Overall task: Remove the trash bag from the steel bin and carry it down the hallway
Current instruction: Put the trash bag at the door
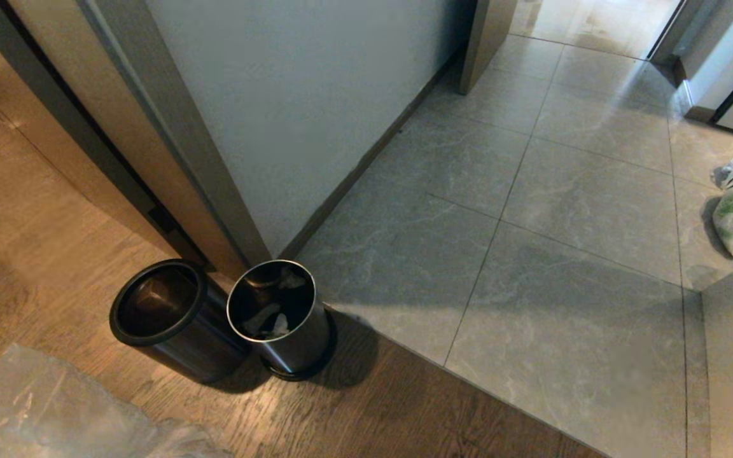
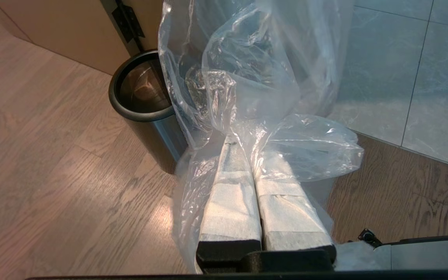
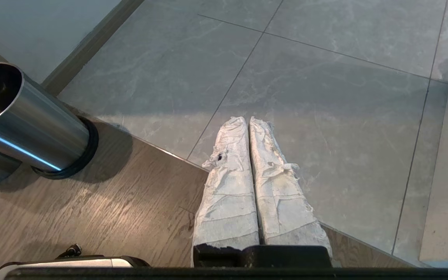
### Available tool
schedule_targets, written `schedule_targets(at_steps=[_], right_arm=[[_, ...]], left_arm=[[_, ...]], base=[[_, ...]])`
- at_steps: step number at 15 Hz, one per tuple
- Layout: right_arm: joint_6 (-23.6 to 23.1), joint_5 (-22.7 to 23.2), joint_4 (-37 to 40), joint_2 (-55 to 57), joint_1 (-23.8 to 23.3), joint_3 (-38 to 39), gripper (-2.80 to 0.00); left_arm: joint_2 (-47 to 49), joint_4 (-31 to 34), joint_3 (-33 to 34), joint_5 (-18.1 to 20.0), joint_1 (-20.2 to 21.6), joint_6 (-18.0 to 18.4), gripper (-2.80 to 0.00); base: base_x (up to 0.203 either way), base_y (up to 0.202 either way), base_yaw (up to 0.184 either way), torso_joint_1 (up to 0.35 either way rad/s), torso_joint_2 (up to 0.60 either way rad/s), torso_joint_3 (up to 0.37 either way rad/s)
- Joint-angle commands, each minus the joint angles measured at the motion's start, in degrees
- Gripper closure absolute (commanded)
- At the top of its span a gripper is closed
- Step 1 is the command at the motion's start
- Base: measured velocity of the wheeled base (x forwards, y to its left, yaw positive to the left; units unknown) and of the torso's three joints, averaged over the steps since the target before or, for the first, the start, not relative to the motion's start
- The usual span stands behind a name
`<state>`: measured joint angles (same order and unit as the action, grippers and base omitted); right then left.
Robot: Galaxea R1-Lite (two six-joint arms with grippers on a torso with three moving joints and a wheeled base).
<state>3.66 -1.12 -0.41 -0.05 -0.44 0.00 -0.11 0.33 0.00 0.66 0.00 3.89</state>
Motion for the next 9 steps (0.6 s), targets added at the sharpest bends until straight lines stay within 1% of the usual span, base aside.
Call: schedule_targets(at_steps=[1, 3, 9], right_arm=[[0.0, 0.1, 0.0, 0.0, 0.0, 0.1, 0.0], [0.0, 0.0, 0.0, 0.0, 0.0, 0.1, 0.0], [0.0, 0.0, 0.0, 0.0, 0.0, 0.1, 0.0]], left_arm=[[0.1, -0.2, 0.1, 0.0, 0.0, -0.3, 0.0], [0.1, -0.2, 0.0, -0.2, 0.0, -1.4, 0.0], [0.1, -0.3, 0.0, -0.4, 0.0, -1.6, 0.0]], base=[[0.0, 0.0, 0.0, 0.009, 0.0, 0.067], [0.0, 0.0, 0.0, 0.004, 0.0, 0.156], [0.0, 0.0, 0.0, 0.0, 0.0, 0.195]])
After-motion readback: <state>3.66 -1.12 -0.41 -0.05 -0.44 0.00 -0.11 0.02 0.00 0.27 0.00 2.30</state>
